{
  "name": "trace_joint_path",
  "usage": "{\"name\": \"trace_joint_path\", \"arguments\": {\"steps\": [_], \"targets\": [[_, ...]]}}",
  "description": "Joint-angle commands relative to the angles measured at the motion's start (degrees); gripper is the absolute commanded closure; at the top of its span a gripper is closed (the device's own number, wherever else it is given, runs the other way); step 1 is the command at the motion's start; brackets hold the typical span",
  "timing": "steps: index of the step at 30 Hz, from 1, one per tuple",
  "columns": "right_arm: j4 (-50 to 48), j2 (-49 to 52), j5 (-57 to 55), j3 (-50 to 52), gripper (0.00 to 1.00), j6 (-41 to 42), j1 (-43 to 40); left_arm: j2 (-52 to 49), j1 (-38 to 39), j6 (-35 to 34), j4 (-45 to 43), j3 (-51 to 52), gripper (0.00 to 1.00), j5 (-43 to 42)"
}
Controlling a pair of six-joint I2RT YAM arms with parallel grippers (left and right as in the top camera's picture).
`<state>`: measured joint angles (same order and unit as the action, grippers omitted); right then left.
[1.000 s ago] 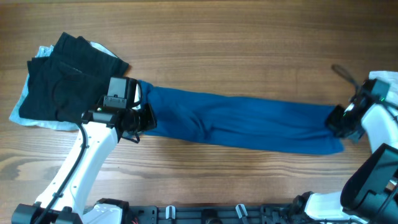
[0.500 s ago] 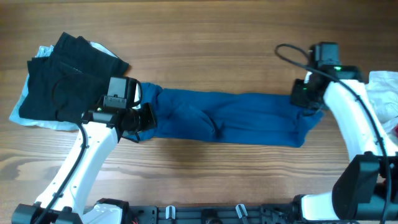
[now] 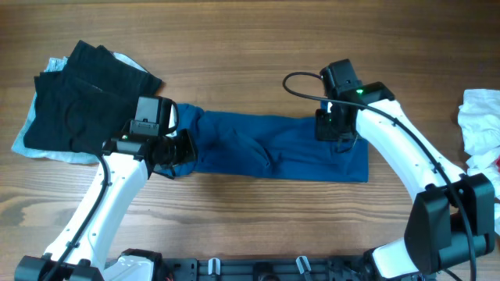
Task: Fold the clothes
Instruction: 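Lift the strip's right end with the right gripper and fold it leftward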
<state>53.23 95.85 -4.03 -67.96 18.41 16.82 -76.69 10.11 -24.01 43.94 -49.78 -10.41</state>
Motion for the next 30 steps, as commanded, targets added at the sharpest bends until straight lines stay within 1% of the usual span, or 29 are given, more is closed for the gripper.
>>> {"name": "trace_joint_path", "arguments": {"steps": [1,3,4,6,7,8,9,11,14,15,20,22,23,24,26,28,30], "targets": [[-0.5,0.94,1.73,0.22,0.95,2.64,1.49,0.02,-0.11,1.27,0.09,-0.48,0.6,-0.48],[-0.5,1.07,3.23,0.22,0.95,2.6,1.66,0.02,-0.11,1.29,0.09,-0.48,0.6,-0.46],[-0.5,1.07,5.55,0.22,0.91,2.56,1.66,0.02,-0.11,1.29,0.09,-0.48,0.6,-0.46],[-0.55,1.07,9.79,0.22,0.75,2.51,1.66,0.02,-0.11,1.29,0.09,-0.48,0.6,-0.46],[-0.68,1.07,11.67,0.22,0.68,1.68,1.66,0.02,-0.11,1.29,0.09,-0.48,0.6,-0.46],[-0.72,1.07,14.01,0.22,0.59,-0.79,1.66,0.02,-0.11,1.29,0.09,-0.48,0.6,-0.46],[-0.72,1.07,15.39,0.22,0.52,-2.29,1.66,0.02,-0.11,1.29,0.09,-0.48,0.6,-0.46],[-0.63,1.07,15.87,0.22,0.44,-3.45,1.66,0.02,-0.11,1.29,0.09,-0.48,0.6,-0.46],[-0.7,1.07,12.79,0.22,0.46,-2.82,1.64,0.02,-0.11,1.29,0.09,-0.48,0.59,-0.46],[-0.44,1.07,10.58,0.22,0.49,-1.44,1.66,0.02,-0.11,1.29,0.11,-0.48,0.59,-0.46],[1.88,1.05,-1.42,0.22,0.5,8.83,1.64,-0.04,-0.11,1.31,0.92,-0.39,0.53,-0.42],[1.99,0.81,-2.51,0.17,0.51,9.18,1.51,-0.11,-0.11,1.31,0.92,-0.31,0.5,0.24],[2.82,0.02,-4.11,0.17,0.54,11.23,0.83,-0.17,-0.2,1.33,0.46,-0.31,0.48,4.7],[3.32,-0.55,-5.4,0.15,0.54,12.59,0.48,-0.17,-0.55,1.31,-0.07,-0.35,0.45,7.02],[3.85,-2.43,-7.13,0.15,0.53,13.49,-0.9,-0.17,-2.34,1.29,-1.62,-0.5,0.36,6.97],[4.09,-4.57,-7.17,0.15,0.53,13.03,-2.64,-0.2,-5.29,1.33,-2.82,-0.5,0.31,6.4],[4.48,-5.68,-7.13,0.15,0.49,12.04,-4.26,-0.81,-8.52,2.6,-4.2,-0.5,0.25,5.25]]}}
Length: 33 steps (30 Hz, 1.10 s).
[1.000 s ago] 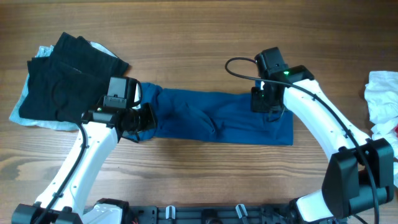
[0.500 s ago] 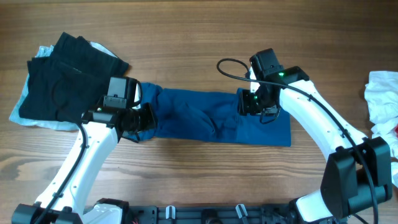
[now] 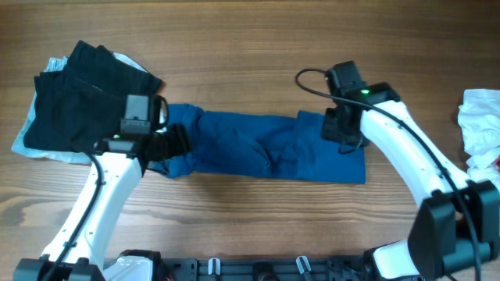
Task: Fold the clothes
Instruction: 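Lift the strip's right end with the right gripper and fold it leftward, then lift the strip's left end with the left gripper and fold it rightward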
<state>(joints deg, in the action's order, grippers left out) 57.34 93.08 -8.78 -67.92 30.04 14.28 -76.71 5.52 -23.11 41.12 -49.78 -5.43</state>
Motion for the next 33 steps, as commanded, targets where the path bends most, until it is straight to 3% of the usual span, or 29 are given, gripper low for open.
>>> {"name": "trace_joint_path", "arguments": {"steps": [1,6,10,16,19,24,26,33], "targets": [[0.39,-2.95,-2.36,0.11,0.48,-0.81,-2.34,-1.84,-5.27,5.66,-2.84,-0.5,0.22,-3.43],[1.01,-2.93,-2.1,0.15,0.48,-1.57,-2.69,-10.29,-5.79,13.94,-8.15,-0.5,0.16,-6.95],[1.66,-2.93,-2.14,0.15,0.47,-1.62,-2.69,-18.64,-5.75,16.81,-13.49,-0.5,0.16,-12.94],[1.62,-2.93,-2.14,0.15,0.47,-1.57,-2.69,-25.92,-5.62,16.87,-15.52,-0.48,0.18,-13.14],[1.62,-2.93,-2.12,0.15,0.47,-1.53,-2.69,-27.47,-4.42,16.9,-14.56,-0.48,0.33,-13.25],[2.08,-2.93,-2.14,0.15,0.47,-1.57,-2.69,-27.3,-1.7,16.68,-13.68,-0.5,0.91,-14.51],[2.23,-2.93,-2.16,0.15,0.47,-1.57,-2.69,-26.45,-2.21,16.68,-12.98,-0.5,0.96,-14.49],[1.73,-2.93,-2.4,0.15,0.47,-1.49,-4.04,-15.87,-9.11,15.37,-1.07,-8.26,0.96,-7.15]]}}
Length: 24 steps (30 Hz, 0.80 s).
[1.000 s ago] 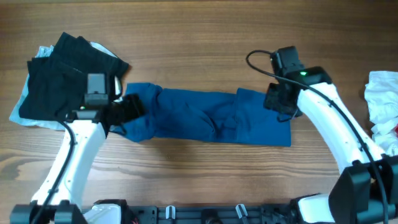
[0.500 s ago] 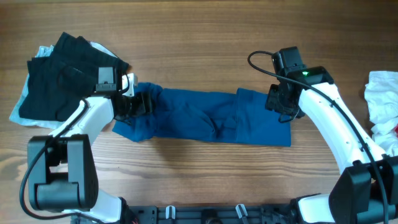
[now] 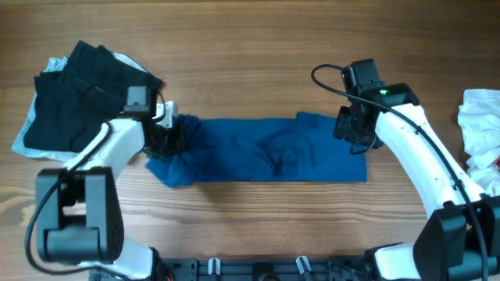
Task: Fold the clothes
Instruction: 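Lift the strip's left end with the left gripper and fold it rightward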
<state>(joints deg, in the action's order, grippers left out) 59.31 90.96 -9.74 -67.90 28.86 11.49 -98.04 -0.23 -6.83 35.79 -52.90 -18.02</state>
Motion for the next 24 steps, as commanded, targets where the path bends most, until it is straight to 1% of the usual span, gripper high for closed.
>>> {"name": "trace_joint_path", "arguments": {"steps": [1,5,7,8,10,13,14,15,20,24], "targets": [[-0.28,-0.81,-1.44,0.13,0.47,-0.37,-2.4,6.64,-4.26,-0.92,6.4,-7.52,0.96,6.71],[-0.24,-0.81,-1.46,0.13,0.47,-4.42,-8.04,7.82,-5.42,-0.9,12.87,-16.33,0.96,14.8],[-0.26,-0.79,-1.42,0.13,0.44,-7.17,-10.16,7.82,-5.31,-2.08,13.88,-18.8,0.96,14.78],[-0.2,-0.74,-1.42,0.13,0.44,-8.2,-10.78,7.82,-5.11,-3.43,14.14,-19.71,0.96,13.18],[-0.15,-0.63,-1.33,0.42,0.44,-9.25,-10.93,7.82,-4.04,-5.97,13.57,-20.83,0.96,7.04],[-0.55,-0.42,-1.27,1.77,0.44,-9.31,-10.91,7.85,-1.66,-9.62,11.21,-21.05,0.96,0.63],[-1.03,-0.42,-0.81,2.89,0.44,-9.33,-10.93,7.85,-0.61,-10.86,9.7,-21.05,0.96,-1.73],[-2.75,-0.42,-0.07,6.05,0.44,-9.27,-10.71,8.07,2.21,-14.29,5.03,-21.05,0.96,-5.81],[-7.5,-0.42,5.4,12.2,0.45,-9.29,-10.71,9.55,8.5,-20.74,-0.94,-21.05,0.96,-6.73],[-10.78,-0.42,8.24,15.8,0.45,-10.82,-10.62,9.86,13.79,-22.43,-1.75,-21.05,0.96,-6.84]]}}
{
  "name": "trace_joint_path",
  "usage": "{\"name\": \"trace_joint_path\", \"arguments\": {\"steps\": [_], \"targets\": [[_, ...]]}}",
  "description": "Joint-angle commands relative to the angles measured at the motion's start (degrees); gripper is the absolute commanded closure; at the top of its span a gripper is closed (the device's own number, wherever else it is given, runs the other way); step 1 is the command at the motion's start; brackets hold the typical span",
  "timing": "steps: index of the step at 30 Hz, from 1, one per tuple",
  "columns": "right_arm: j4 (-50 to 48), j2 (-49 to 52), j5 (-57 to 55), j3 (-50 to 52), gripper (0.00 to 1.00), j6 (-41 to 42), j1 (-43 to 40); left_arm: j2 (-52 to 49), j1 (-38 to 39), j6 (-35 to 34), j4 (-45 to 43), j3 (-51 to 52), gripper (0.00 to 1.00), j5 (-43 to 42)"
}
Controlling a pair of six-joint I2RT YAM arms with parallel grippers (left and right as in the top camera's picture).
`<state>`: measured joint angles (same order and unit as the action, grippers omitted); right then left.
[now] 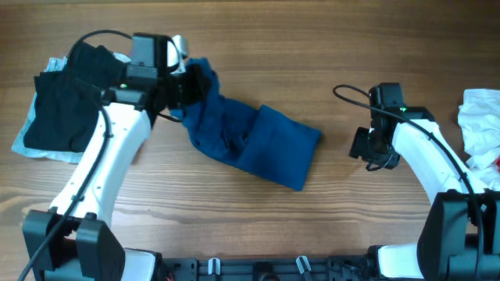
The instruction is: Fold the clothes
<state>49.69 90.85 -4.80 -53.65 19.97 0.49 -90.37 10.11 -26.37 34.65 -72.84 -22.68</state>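
Observation:
A dark blue garment (262,140) lies folded in a diagonal band across the middle of the table. Its upper left end is bunched and raised. My left gripper (190,84) is shut on that bunched end, near the back left of the table. My right gripper (367,150) hangs over bare wood to the right of the garment, a short gap from its lower right corner. Its fingers look open and hold nothing.
A pile of black clothes (66,101) rests on a pale garment (27,136) at the far left, just beyond my left arm. A crumpled white cloth (480,117) with a red patch lies at the right edge. The wooden table (258,39) shows behind the garment.
The garment lay flat and level with a gripper at each end. Now my left gripper holds its left end further back, the cloth lies diagonally further left, and my right gripper is off it.
At first the blue garment lay as a long flat band, my left gripper at its left end and my right at its right end. Both stayed there while the right end wrinkled into a fold. Now the left gripper alone holds the cloth, drawn toward the back left.

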Motion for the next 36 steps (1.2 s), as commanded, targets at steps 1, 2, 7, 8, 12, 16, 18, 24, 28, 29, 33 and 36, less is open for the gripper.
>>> {"name": "trace_joint_path", "arguments": {"steps": [1,2,7,8,12,16,18,24,28,29,33,36], "targets": [[-2.29,-0.31,4.24,2.54,0.45,-2.21,0.74,2.21,4.5,-3.17,-0.74,-1.11,0.96,-2.19],[-2.99,-0.31,4.59,3.17,0.45,-2.19,1.2,2.21,5.27,-3.65,-1.07,-1.11,0.96,-2.16],[-5.07,-0.31,6.49,4.28,0.45,-1.6,5.27,2.73,7.34,-4.63,-3.15,-1.11,0.96,-2.4],[-5.53,-0.31,6.43,4.28,0.45,-0.66,6.56,3.08,7.89,-5.18,-3.39,-1.14,0.96,-2.38],[-7.3,-0.26,7.28,4.28,0.45,1.64,9.55,3.54,10.62,-5.64,-3.98,-1.14,0.95,-2.38],[-8.07,0.24,7.52,4.28,0.45,3.17,11.21,3.52,13.0,-5.64,-4.02,-1.14,0.95,-2.21],[-8.41,1.38,7.93,4.28,0.45,3.3,12.15,3.48,14.16,-5.64,-3.82,-1.11,0.95,-1.25],[-10.71,5.92,10.08,4.28,0.45,4.68,15.39,3.37,18.64,-5.64,-3.43,-1.11,0.95,-0.55],[-11.19,6.36,10.1,4.28,0.45,5.81,16.22,3.26,22.82,-5.64,-1.01,-1.09,0.94,7.06],[-11.17,6.36,10.1,4.28,0.45,6.01,16.22,3.23,23.63,-5.64,-0.74,-1.09,0.94,7.82],[-11.13,6.36,10.08,4.28,0.45,5.99,16.22,2.86,26.84,-5.66,-0.59,-1.05,0.93,10.69],[-11.1,6.36,10.58,4.28,0.45,5.99,16.22,2.05,28.87,-5.73,-0.74,-1.05,0.89,12.09]]}}
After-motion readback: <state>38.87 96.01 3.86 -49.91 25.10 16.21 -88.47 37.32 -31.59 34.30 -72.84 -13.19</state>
